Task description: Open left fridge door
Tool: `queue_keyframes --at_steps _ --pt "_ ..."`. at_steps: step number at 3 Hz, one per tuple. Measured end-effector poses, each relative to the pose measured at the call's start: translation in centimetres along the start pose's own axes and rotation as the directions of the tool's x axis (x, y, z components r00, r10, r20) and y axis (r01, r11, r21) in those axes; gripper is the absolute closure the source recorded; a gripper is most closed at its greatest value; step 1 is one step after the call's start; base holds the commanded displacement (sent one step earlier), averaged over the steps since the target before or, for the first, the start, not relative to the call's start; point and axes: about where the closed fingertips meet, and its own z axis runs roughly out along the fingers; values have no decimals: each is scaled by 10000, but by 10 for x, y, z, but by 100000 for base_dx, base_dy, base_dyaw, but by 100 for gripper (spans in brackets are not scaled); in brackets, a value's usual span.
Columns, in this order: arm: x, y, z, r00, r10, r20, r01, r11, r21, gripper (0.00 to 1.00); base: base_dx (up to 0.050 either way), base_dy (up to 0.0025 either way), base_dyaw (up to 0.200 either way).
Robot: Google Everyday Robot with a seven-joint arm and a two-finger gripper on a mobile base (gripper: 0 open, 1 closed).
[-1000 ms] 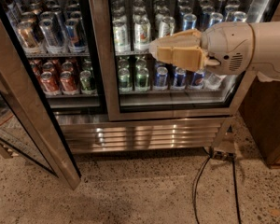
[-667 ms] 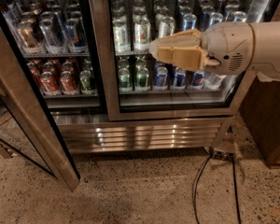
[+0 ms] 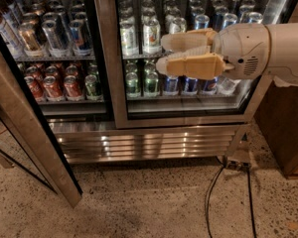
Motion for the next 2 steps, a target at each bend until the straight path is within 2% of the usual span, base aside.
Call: queue_keyframes --at_steps 1,2 --pt "0 0 0 10000 -2 -1 2 10000 -6 0 0 0 0" --pt "0 0 0 10000 -2 -1 2 10000 -6 0 0 0 0"
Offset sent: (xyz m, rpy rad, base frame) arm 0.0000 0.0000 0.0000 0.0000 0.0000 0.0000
